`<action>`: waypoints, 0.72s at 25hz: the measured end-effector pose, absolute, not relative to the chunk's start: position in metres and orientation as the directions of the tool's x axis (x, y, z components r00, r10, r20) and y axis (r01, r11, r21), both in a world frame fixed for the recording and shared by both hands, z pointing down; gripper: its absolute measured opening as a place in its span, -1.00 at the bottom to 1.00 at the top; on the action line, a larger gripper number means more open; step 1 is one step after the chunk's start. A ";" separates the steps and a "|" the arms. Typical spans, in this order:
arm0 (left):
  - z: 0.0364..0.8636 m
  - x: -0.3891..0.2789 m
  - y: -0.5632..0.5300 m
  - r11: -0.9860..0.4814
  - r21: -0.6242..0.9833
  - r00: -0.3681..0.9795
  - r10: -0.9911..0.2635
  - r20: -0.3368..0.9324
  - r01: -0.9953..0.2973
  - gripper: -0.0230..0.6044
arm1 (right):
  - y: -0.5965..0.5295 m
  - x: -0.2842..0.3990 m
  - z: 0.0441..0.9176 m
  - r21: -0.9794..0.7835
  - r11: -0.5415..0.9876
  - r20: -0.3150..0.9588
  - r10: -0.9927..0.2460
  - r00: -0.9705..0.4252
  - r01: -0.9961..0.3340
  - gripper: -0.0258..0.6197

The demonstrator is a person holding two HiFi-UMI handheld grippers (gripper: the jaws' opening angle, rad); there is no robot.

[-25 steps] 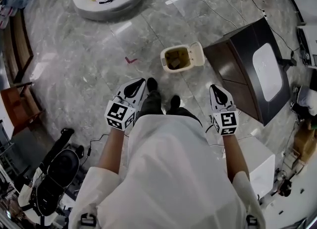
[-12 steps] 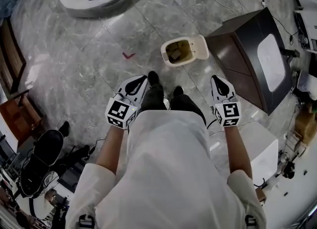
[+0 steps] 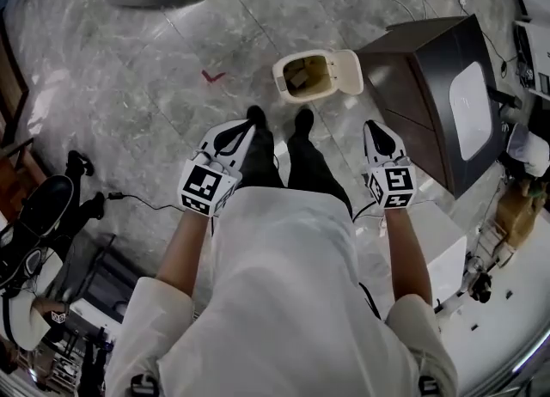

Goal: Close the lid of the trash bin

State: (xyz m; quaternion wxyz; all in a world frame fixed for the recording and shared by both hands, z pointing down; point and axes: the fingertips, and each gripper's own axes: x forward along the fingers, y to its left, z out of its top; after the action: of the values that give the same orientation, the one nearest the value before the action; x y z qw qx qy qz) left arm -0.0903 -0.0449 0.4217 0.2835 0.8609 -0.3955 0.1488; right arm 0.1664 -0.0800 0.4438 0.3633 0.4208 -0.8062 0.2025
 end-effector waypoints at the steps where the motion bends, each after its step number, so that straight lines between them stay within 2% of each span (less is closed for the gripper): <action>1: 0.424 -0.089 -0.045 -0.522 0.373 0.641 -0.597 0.483 -0.767 -0.87 | -0.081 0.168 0.449 -0.029 0.566 0.762 -0.521 -0.384 -0.824 -0.81; 15: 0.451 -0.050 -0.048 -0.407 0.397 0.568 -0.628 0.532 -0.823 -0.87 | -0.112 0.207 0.530 -0.126 0.597 0.825 -0.381 -0.418 -0.792 -0.80; 18: 0.459 -0.040 -0.045 -0.379 0.401 0.550 -0.633 0.545 -0.834 -0.87 | -0.119 0.219 0.551 -0.140 0.607 0.840 -0.345 -0.418 -0.782 -0.73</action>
State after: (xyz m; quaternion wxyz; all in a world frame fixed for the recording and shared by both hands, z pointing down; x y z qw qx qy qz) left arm -0.0402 -0.0449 0.4590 0.3297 0.8162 -0.4493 0.1524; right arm 0.2194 -0.1192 0.5513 0.4078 0.3532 -0.7982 0.2680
